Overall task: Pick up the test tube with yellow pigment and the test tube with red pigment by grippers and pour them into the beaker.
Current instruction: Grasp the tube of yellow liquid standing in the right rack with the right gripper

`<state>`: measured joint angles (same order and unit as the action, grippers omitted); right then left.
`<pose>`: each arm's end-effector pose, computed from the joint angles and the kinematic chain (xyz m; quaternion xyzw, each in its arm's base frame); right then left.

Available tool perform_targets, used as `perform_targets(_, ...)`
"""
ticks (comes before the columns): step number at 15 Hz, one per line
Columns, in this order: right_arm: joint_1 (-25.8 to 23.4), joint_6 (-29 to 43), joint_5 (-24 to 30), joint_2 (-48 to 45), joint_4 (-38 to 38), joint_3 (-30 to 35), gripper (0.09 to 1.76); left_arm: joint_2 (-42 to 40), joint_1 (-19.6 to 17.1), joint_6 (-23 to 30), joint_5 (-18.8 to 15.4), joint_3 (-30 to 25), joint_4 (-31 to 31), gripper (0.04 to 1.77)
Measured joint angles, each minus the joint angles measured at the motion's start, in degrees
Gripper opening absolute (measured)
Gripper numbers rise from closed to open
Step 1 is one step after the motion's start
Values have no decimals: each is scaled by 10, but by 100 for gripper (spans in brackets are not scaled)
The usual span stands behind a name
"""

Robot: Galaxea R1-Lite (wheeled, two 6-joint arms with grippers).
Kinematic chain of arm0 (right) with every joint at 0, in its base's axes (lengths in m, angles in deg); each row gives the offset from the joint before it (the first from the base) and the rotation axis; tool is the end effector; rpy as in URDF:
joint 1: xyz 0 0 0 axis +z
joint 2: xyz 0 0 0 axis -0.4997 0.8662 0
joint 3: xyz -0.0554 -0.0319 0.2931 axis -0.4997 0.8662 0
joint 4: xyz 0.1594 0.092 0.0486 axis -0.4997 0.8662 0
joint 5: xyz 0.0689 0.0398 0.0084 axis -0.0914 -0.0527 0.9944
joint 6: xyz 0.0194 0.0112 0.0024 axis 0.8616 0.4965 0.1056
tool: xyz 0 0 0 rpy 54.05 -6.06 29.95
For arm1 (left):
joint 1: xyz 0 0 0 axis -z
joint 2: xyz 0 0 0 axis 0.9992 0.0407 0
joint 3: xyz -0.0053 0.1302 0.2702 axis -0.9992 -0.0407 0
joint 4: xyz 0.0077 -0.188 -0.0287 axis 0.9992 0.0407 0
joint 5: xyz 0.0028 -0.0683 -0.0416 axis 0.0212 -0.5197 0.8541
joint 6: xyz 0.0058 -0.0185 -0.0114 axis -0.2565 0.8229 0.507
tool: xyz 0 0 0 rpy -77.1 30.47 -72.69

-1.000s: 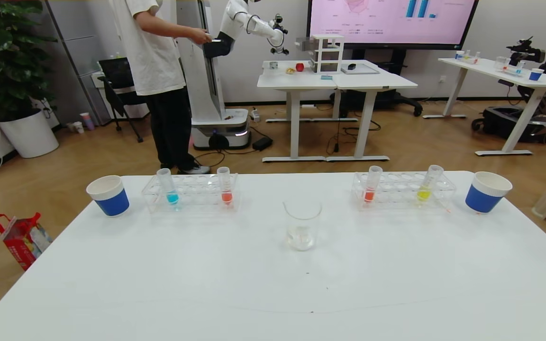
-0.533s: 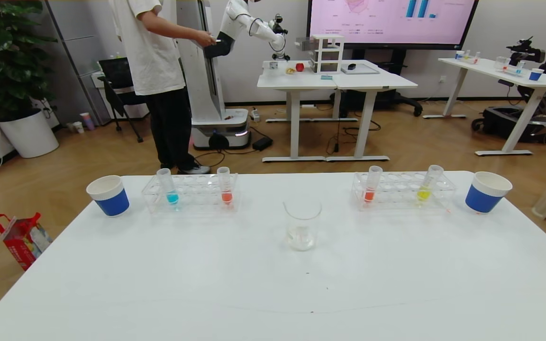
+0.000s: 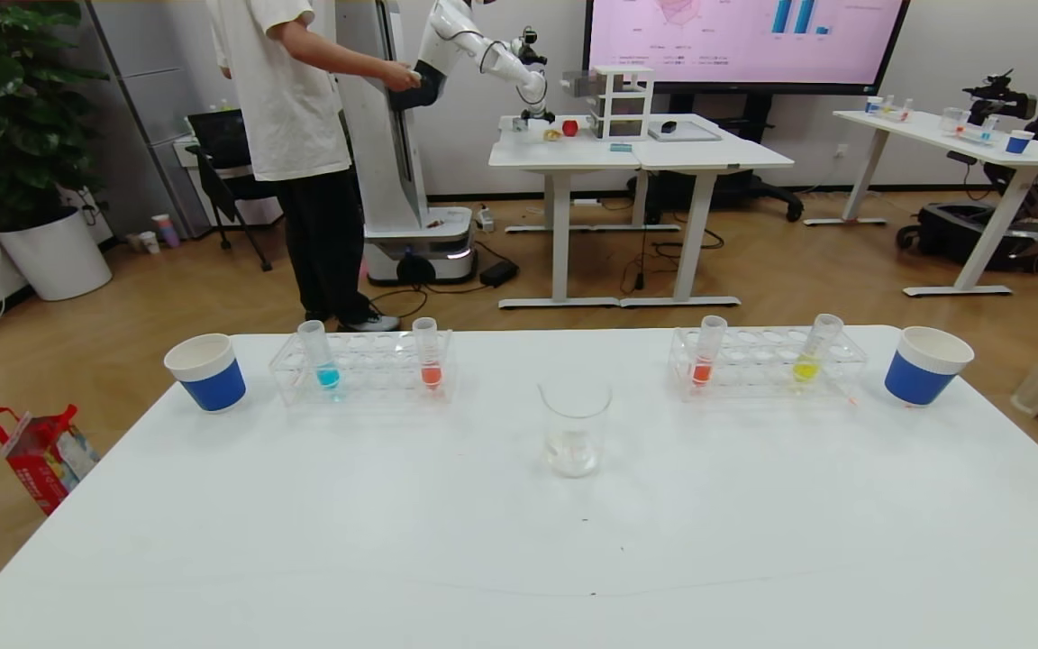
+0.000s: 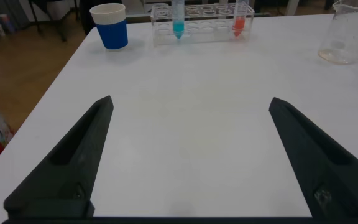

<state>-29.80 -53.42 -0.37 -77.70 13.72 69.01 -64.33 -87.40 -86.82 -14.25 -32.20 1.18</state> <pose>-0.0229 -0.0001 0.0776 0.0055 -0.0090 -0.0019 0.9999 -0.0229 -0.0003 0.0747 0.0174 0.0032 -0.0144 0.9997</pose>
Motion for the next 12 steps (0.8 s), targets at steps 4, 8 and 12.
perform_targets(4,3,2,2,23,-2,-51,174,0,0,0,0,0,0,175)
perform_targets(8,17,4,4,108,-30,-114,174,0,0,0,0,0,0,175)
perform_targets(12,32,5,5,250,-172,-130,174,0,0,0,0,0,0,175)
